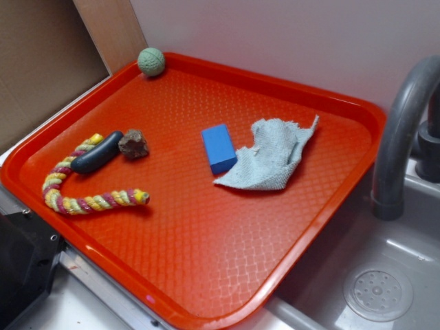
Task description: Grab the blue cloth.
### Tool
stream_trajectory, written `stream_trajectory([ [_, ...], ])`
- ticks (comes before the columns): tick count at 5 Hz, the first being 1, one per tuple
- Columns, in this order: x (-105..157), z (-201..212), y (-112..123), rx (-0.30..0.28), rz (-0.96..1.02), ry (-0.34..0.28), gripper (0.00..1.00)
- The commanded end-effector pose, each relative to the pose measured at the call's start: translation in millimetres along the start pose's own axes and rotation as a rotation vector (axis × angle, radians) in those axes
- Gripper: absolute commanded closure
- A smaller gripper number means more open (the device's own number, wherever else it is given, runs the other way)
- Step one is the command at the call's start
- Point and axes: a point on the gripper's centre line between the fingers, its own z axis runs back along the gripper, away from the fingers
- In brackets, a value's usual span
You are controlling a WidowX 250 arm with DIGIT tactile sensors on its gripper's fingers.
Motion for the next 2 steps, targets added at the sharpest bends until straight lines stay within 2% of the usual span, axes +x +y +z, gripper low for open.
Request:
stream_trajectory([
  [1, 0, 0, 0, 0.0, 0.0, 0.0, 0.0],
  [2, 44, -38, -50, -0.021, -0.249, -0.054, 0.0],
])
